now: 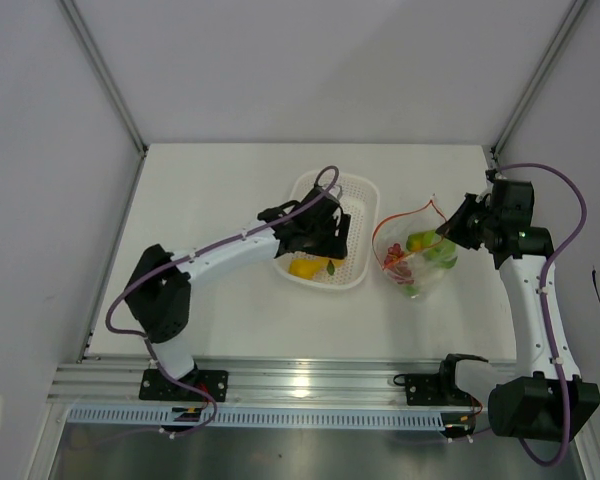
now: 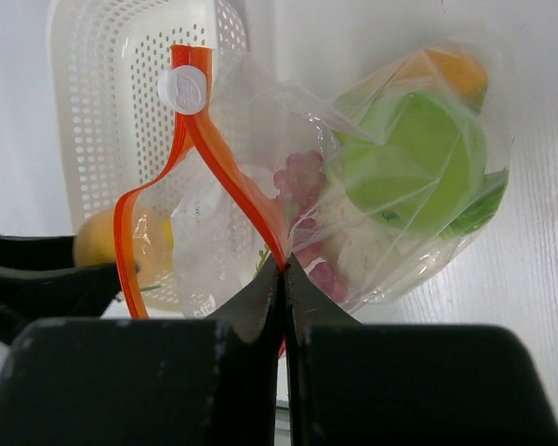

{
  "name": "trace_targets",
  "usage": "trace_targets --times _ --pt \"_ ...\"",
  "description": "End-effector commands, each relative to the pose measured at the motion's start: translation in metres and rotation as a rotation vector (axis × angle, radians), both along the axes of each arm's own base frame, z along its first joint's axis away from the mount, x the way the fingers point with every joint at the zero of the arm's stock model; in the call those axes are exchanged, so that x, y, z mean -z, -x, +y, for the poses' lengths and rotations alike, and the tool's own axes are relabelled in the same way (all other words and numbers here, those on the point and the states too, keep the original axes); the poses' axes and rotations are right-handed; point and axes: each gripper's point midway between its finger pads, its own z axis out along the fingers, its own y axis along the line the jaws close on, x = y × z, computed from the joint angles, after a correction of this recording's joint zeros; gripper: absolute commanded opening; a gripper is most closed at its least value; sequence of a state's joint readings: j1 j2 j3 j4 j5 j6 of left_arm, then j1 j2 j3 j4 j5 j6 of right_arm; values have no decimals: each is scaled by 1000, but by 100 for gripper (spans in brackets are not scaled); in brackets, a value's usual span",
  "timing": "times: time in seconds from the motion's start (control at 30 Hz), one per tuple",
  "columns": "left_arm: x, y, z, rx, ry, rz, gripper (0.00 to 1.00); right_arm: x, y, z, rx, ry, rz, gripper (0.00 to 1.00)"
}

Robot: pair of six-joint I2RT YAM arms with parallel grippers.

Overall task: Place the food in the zip-top bag and seal the zipper
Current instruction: Pick up the fake fruit from the bin, then place the fake fruit in the zipper food storage bag.

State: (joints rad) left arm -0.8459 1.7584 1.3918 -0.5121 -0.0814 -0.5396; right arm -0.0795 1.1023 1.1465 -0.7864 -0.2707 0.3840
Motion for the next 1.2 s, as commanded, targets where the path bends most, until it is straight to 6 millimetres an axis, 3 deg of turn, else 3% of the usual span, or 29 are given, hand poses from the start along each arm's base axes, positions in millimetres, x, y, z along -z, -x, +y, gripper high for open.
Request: trace_targets --times 0.0,0.03,0.1,0.13,0.2,0.27,0.4,0.57,0.7,0.83,0.9,0.93,1.07,1.13,1.17 --pt "-77 -13 10 -14 42 -157 0 -11 -4 3 -14 4 -51 0" --pt "-99 -13 9 -9 73 -186 1 -10 -4 4 -21 4 -50 0" --pt "-114 -5 3 40 128 -194 1 -9 -5 6 -27 1 -48 0" --pt "-132 0 2 60 178 -220 1 -9 -5 8 -30 1 -46 0" --pt "-161 5 -11 116 289 -271 1 -11 -6 11 -36 -1 -51 0" --pt "-187 22 -29 233 420 -293 1 -14 -7 14 -41 -1 -58 0" --pt "-206 40 -54 356 541 -290 1 -19 -7 19 -51 -1 -62 0" --pt "-195 54 -82 440 588 -211 1 -25 -4 22 -51 -12 -73 0" --pt "-168 55 -99 447 568 -130 1 -31 -3 24 -49 -25 -88 0" --pt "-157 55 -112 463 566 -93 4 -33 -1 33 -80 -26 -89 0" --pt "-156 56 -118 473 572 -83 10 -33 -1 34 -82 -24 -87 0" --pt "-152 55 -119 468 565 -69 18 -33 -1 34 -82 -23 -87 0" --pt "-152 54 -131 474 574 -14 30 -33 0 35 -86 -18 -91 0" --pt "-152 51 -135 464 572 -6 49 -33 0 34 -86 -14 -89 0" --pt "-149 50 -134 457 559 5 54 -33 0 34 -86 -13 -91 0"
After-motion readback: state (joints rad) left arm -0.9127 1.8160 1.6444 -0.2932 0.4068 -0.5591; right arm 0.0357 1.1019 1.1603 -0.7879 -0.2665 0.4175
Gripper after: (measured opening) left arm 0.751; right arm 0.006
